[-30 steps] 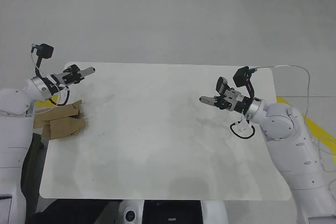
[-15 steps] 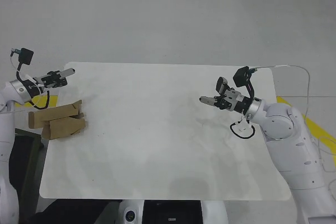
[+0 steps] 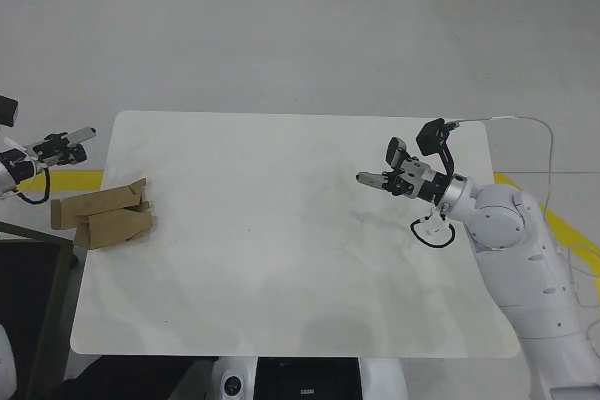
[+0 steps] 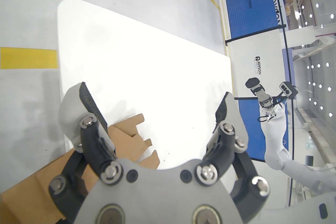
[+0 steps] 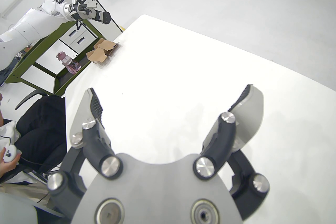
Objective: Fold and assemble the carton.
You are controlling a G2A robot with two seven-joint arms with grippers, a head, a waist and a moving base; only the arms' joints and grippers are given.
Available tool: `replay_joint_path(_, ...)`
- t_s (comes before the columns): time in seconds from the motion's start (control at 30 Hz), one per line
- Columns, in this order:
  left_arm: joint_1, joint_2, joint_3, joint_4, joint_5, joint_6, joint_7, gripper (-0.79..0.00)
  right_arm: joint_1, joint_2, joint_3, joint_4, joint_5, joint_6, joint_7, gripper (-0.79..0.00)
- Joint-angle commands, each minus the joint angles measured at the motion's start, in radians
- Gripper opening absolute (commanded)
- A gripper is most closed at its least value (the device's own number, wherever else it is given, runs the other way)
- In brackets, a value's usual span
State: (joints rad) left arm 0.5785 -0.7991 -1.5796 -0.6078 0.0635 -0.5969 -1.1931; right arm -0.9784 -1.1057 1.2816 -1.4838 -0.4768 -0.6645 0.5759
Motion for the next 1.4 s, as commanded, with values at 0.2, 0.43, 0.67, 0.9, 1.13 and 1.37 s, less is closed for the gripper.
replay_joint_path(0.2,-0.053,0.028,0.022,0.160,0.159,0.003,0.102,0.000,0.000,0.000,0.000,0.000,0.000,0.000,0.000,0.000)
replay_joint_path(0.43,-0.081,0.041,0.055,0.265,0.270,0.024,0.210,0.000,0.000,0.000,0.000,0.000,0.000,0.000,0.000,0.000)
replay_joint_path(0.67,-0.105,0.057,0.074,0.341,0.322,0.047,0.196,0.000,0.000,0.000,0.000,0.000,0.000,0.000,0.000,0.000)
replay_joint_path(0.9,-0.115,0.069,0.071,0.399,0.293,0.055,0.094,0.000,0.000,0.000,0.000,0.000,0.000,0.000,0.000,0.000)
replay_joint_path(1.13,-0.099,0.075,0.050,0.428,0.214,0.041,0.003,0.000,0.000,0.000,0.000,0.000,0.000,0.000,0.000,0.000)
replay_joint_path(1.37,-0.072,0.075,0.049,0.420,0.181,0.055,-0.018,-0.105,0.000,0.000,0.000,0.000,0.000,0.000,0.000,0.000)
